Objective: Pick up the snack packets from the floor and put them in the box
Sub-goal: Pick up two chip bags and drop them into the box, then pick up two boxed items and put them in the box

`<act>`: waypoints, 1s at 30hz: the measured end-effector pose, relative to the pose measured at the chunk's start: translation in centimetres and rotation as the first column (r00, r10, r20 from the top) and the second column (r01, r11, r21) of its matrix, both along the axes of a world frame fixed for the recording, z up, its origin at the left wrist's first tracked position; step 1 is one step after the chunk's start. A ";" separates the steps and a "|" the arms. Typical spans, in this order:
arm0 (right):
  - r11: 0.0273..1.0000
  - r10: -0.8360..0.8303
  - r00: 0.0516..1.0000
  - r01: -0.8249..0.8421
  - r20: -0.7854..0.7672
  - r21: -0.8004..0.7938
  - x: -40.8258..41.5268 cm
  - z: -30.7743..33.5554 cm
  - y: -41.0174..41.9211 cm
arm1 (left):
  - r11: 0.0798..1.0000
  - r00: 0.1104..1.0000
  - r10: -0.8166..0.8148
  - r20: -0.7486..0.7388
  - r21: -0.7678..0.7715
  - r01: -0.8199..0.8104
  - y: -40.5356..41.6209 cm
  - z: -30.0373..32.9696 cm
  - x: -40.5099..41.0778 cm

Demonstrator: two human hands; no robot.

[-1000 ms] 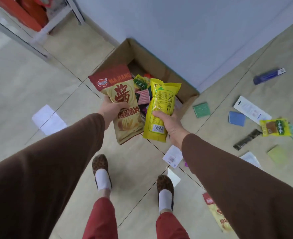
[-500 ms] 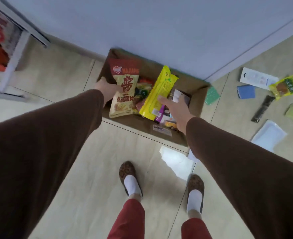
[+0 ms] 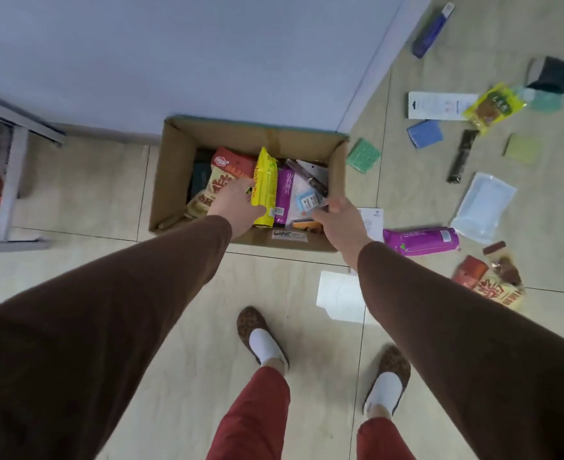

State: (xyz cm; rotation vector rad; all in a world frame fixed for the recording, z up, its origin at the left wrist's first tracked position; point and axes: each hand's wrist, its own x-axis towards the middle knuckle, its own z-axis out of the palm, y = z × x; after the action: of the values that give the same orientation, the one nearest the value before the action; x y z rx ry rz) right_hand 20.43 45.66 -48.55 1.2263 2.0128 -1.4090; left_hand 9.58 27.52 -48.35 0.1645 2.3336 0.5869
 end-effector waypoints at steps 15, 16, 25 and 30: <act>0.973 0.091 0.996 -0.086 -0.011 0.213 26.8 4.3 24.8 | 0.936 0.934 -0.349 -0.072 -0.068 0.344 26.5 3.8 24.3; 0.971 0.094 0.996 -0.092 0.004 0.223 28.2 4.4 26.6 | 0.935 0.933 -0.354 -0.067 -0.050 0.351 28.3 3.8 25.8; 0.966 -0.020 0.999 0.007 0.046 0.260 33.8 3.8 39.2 | 0.916 0.915 -0.401 -0.043 0.004 0.401 40.8 2.3 31.3; 0.956 -0.017 0.999 0.003 0.045 0.292 32.6 3.3 45.2 | 0.911 0.910 -0.413 -0.046 -0.005 0.413 46.1 1.3 30.1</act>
State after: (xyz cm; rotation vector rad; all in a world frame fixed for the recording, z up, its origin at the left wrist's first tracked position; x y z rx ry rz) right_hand 52.99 90.85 -45.28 1.3757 2.2429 -1.1014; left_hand 39.68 73.66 -47.01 0.6631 2.2455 0.3771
